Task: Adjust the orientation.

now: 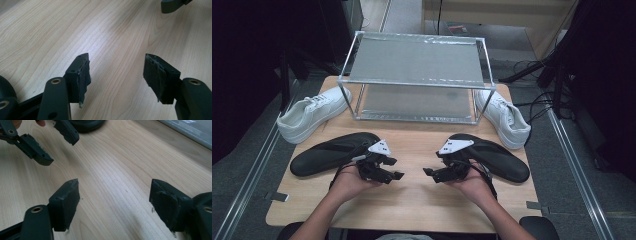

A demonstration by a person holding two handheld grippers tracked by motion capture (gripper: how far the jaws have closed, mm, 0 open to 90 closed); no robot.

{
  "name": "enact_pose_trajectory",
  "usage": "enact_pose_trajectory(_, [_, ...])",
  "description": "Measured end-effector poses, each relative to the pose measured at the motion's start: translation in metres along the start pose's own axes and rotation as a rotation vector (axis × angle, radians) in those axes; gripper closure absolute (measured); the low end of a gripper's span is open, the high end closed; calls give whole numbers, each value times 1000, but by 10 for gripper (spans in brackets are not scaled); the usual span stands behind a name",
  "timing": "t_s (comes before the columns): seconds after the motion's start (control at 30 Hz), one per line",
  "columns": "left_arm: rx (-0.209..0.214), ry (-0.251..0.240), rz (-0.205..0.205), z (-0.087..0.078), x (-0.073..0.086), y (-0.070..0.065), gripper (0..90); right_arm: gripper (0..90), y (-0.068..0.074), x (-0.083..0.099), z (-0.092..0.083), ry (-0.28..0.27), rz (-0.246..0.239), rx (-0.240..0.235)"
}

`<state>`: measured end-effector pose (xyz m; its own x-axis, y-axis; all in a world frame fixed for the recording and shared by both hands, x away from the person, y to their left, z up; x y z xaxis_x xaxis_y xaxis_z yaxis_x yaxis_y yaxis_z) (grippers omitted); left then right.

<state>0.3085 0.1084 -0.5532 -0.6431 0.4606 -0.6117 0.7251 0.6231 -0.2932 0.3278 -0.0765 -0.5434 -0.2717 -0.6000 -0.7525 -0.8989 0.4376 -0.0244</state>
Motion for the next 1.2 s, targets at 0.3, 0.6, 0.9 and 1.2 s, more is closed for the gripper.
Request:
enact_pose_trajectory(0.3, [2,0,0,-1,2,1,398,352,0,4,2,17,14,-48])
enact_pose_trajectory(0.6, [-4,14,-19,-2,3,5,386,379,-2,2,-1,-5,17,-46])
enact_pose_trajectory(0.9, [10,8,-47,-7,3,9,366,386,-2,1,-2,-11,11,-51])
enact_pose_trajectory(1.2, [11,17,-60,-10,5,9,362,393,-5,0,-5,-16,17,-50])
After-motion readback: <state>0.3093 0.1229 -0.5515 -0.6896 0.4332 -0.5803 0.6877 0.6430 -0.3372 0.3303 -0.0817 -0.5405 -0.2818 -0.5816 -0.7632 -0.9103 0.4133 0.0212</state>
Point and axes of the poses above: each handheld gripper's, and its own axes: z roughly forward along the jaws, x roughly out of its underside, y roughly to its left, the point moved 7 cm from there along z, roughly forward along the jaws, and after that the axes turned 10 degrees about -z, right-handed, at the moved point
